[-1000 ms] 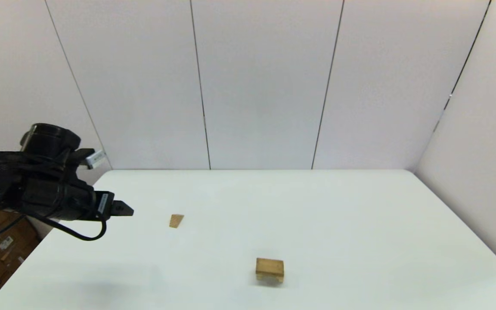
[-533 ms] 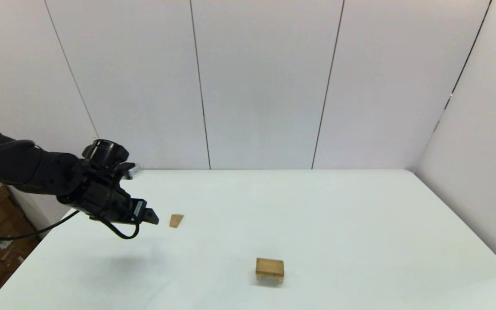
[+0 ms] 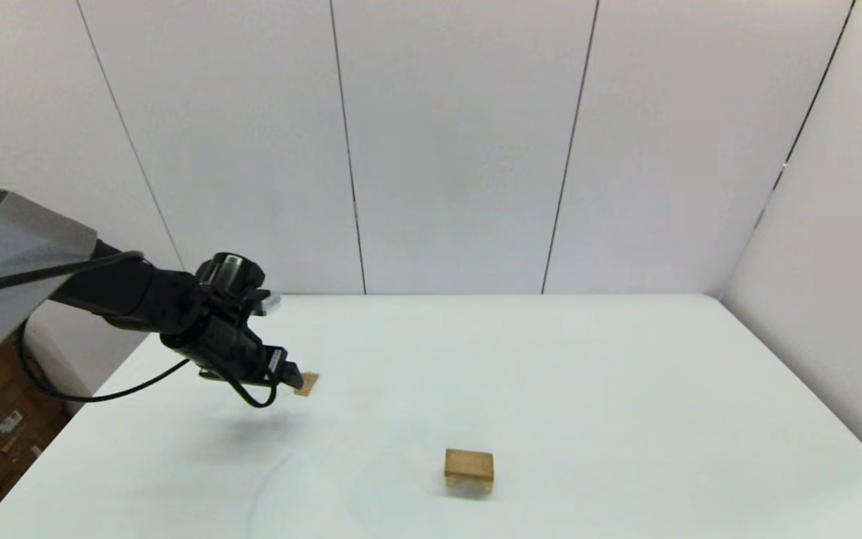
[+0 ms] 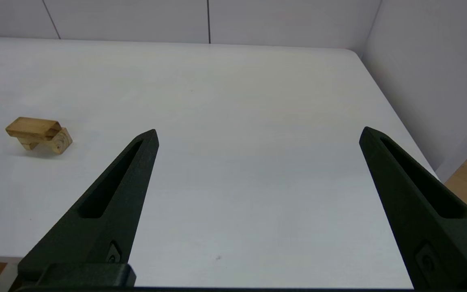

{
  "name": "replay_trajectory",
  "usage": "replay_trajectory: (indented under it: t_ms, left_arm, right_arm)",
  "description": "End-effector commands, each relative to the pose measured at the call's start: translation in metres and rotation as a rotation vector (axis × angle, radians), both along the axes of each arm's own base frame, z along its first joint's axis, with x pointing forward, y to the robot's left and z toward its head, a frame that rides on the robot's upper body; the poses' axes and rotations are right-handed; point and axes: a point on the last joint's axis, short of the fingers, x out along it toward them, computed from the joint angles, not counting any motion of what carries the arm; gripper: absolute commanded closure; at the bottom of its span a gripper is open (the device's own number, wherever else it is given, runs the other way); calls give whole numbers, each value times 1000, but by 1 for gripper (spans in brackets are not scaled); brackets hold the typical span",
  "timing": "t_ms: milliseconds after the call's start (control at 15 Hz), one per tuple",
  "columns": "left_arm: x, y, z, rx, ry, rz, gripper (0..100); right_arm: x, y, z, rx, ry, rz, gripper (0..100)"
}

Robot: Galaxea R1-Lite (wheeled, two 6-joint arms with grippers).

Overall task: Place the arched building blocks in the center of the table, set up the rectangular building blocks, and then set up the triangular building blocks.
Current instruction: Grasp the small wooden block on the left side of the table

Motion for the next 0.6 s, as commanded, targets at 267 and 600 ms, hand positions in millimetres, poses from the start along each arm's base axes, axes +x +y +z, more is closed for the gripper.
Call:
replay_trajectory:
  t_ms: [267, 600]
  left_arm:
    - [22, -17, -19, -11, 9, -8, 0]
    - [31, -21, -27, -11, 9, -16, 0]
  right_arm:
    - [0, 0, 0, 0, -1, 1, 0]
    - [0, 0, 0, 0, -1, 1, 0]
